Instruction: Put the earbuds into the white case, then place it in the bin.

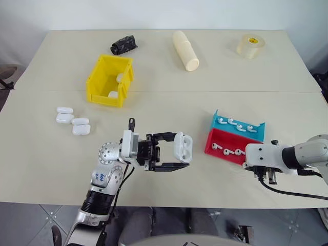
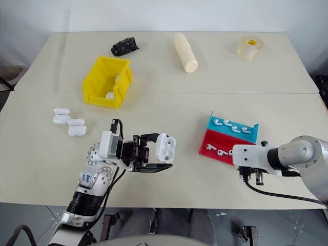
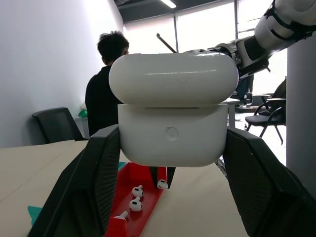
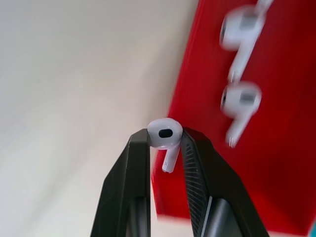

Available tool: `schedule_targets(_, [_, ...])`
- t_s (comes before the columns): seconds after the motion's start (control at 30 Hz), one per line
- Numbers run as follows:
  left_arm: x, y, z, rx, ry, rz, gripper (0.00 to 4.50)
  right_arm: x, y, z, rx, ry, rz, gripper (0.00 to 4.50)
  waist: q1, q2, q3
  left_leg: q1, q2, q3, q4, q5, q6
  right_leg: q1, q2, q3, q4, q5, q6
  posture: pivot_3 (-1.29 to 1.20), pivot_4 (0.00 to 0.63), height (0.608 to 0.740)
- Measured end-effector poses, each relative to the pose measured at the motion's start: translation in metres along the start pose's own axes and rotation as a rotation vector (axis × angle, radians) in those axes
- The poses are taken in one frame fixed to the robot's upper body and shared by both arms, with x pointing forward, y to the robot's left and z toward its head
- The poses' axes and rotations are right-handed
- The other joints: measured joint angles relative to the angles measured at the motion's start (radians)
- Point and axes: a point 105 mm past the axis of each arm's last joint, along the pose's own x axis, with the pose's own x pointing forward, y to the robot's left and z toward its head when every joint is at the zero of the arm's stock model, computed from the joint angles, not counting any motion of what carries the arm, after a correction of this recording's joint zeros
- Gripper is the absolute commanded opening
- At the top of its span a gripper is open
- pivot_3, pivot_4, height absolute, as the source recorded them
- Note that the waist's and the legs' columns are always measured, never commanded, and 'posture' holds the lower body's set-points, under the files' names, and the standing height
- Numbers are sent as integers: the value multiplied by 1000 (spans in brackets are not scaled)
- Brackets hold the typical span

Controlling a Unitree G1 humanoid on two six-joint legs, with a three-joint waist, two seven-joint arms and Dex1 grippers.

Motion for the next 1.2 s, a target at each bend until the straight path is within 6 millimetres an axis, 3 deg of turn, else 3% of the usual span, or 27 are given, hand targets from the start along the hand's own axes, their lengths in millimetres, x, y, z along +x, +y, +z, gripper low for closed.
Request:
schedule_targets(0.2, [-6,1,0,-20,17,-2,2762,-13,-7,46,60,-384,-57,517,1,-1,1,0,0,-1,0,0,0,1,0,-1,0,0,0,0,150,740])
schedule_targets(0.47, [-6,10,2,-72,23,-7,2762,-14,-8,105,121,-907,-132,517,0,-1,1,1,0,-4,1,0,-1,2,0,-3,0,0,0,0,150,740])
schedule_targets(0.63, [-7,17,3,-88,28,-3,2762,-27,-17,133,189,-1186,-212,517,-2,-1,1,0,0,-5,1,0,-1,2,0,-3,0,0,0,0,150,740])
schedule_targets(0.87, [-5,22,8,-101,21,-10,2762,-30,-21,146,280,-1330,-237,517,-3,-1,1,0,-1,-5,1,0,-1,2,0,-3,5,0,0,0,150,740])
schedule_targets(1.2, [-2,26,9,-157,-2,12,2762,-25,-6,158,354,-1417,-159,517,-4,-1,1,1,-1,-6,0,0,-1,2,0,-3,6,0,0,0,150,740])
